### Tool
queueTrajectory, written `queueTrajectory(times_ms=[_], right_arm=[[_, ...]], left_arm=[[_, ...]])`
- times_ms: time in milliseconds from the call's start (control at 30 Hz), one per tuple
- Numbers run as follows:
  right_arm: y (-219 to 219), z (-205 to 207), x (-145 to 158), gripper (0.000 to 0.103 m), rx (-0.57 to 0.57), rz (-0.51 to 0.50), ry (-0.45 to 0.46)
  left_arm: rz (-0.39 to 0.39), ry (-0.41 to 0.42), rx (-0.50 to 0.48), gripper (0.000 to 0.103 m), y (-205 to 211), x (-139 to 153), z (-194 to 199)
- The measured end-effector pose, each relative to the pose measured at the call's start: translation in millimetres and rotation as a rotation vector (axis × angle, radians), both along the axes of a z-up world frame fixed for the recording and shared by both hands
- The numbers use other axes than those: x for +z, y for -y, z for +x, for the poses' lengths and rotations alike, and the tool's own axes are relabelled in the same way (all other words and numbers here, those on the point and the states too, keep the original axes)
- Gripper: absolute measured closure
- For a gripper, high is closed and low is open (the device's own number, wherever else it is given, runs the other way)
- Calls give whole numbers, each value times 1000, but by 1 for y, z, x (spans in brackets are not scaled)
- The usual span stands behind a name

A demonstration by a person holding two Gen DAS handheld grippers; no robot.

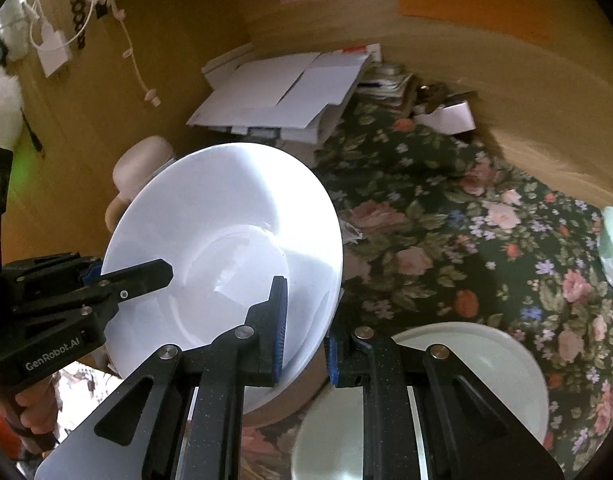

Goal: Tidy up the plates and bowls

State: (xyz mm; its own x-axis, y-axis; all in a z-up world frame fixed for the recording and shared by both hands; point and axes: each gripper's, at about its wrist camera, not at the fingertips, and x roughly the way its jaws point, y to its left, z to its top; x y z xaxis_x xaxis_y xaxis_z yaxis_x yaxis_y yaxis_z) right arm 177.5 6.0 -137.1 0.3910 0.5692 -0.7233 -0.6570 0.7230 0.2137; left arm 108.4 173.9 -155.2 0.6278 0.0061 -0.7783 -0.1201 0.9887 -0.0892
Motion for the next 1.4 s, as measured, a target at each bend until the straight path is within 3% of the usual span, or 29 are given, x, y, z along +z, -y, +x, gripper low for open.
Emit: queueTrajectory(times_ms=[867, 1400], right_arm=[[-15, -7, -27, 86, 47, -85, -56], [-3, -3, -25, 84, 33, -54, -99]], left_arm=[[-56, -82, 10, 86, -12, -39, -9], [-37, -90, 20, 86, -14, -41, -1]])
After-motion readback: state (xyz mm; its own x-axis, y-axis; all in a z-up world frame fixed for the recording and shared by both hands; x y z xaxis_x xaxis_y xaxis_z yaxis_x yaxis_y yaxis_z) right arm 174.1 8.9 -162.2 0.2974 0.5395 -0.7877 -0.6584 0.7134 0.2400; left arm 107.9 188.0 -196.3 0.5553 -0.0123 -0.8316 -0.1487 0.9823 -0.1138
